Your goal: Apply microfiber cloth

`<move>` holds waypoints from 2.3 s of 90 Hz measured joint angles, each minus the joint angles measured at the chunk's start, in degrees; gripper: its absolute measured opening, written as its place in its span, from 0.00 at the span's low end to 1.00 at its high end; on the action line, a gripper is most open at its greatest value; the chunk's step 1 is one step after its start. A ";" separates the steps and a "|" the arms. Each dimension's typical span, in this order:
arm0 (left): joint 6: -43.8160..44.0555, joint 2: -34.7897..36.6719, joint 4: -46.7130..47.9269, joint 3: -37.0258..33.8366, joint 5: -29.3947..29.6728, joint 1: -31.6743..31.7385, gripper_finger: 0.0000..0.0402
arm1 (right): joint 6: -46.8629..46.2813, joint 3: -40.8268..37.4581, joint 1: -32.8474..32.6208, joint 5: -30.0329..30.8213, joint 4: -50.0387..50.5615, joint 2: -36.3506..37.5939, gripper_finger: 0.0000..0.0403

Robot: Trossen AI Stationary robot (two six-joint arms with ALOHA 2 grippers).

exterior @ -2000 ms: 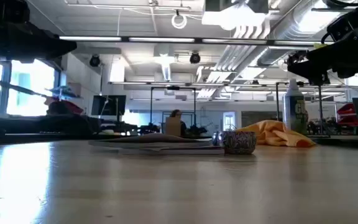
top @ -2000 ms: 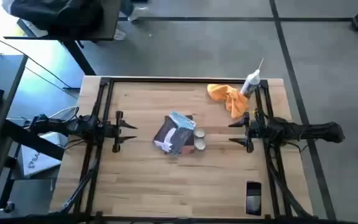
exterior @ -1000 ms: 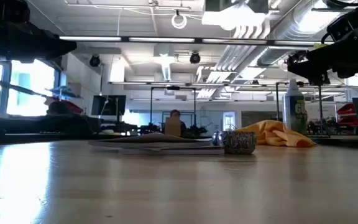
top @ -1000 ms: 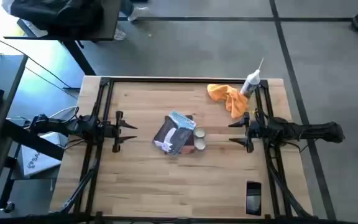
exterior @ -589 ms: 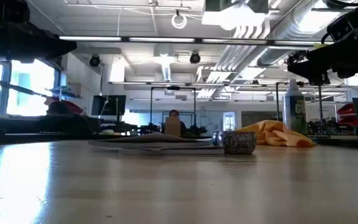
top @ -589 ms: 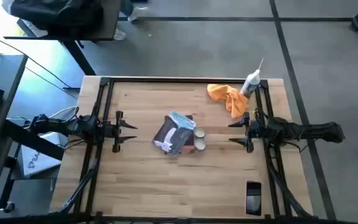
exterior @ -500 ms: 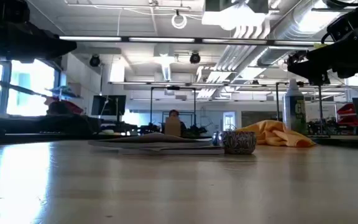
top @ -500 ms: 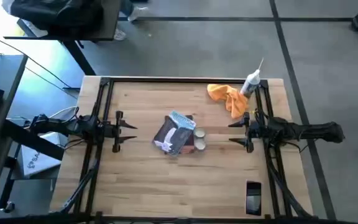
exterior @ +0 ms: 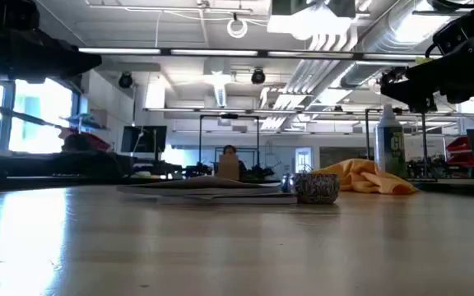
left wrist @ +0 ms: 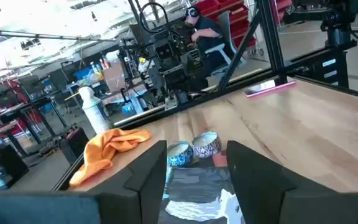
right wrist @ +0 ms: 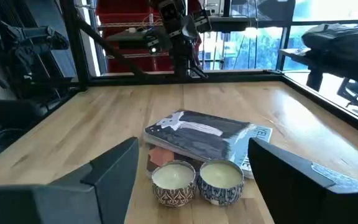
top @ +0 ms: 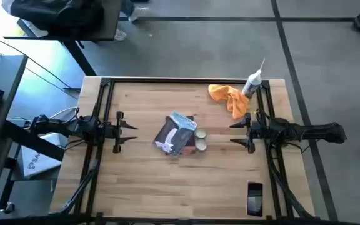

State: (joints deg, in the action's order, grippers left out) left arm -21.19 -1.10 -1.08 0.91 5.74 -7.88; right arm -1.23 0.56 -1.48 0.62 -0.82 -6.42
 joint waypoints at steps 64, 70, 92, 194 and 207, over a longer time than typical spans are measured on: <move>50.97 -0.11 -13.59 0.00 -8.05 -2.09 0.37 | 0.00 0.00 0.00 0.00 -0.02 0.00 0.67; 51.74 -0.23 -13.52 -0.01 -8.06 -3.74 0.37 | 0.00 -0.02 -0.02 0.00 -0.02 0.02 0.67; 48.49 -6.20 -12.61 -0.20 6.75 -11.90 0.37 | 0.00 -0.02 0.00 0.00 -0.02 0.00 0.67; 38.58 -73.00 -41.68 19.72 19.77 -6.59 0.37 | 0.00 -0.02 0.00 0.00 -0.02 0.00 0.67; 38.97 -75.48 -40.89 23.24 15.94 -3.38 0.37 | 0.00 0.00 -0.01 0.00 -0.02 0.02 0.67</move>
State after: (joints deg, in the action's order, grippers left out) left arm 17.78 -76.59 -41.97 24.15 21.68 -11.25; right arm -1.23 0.55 -1.49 0.62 -0.84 -6.39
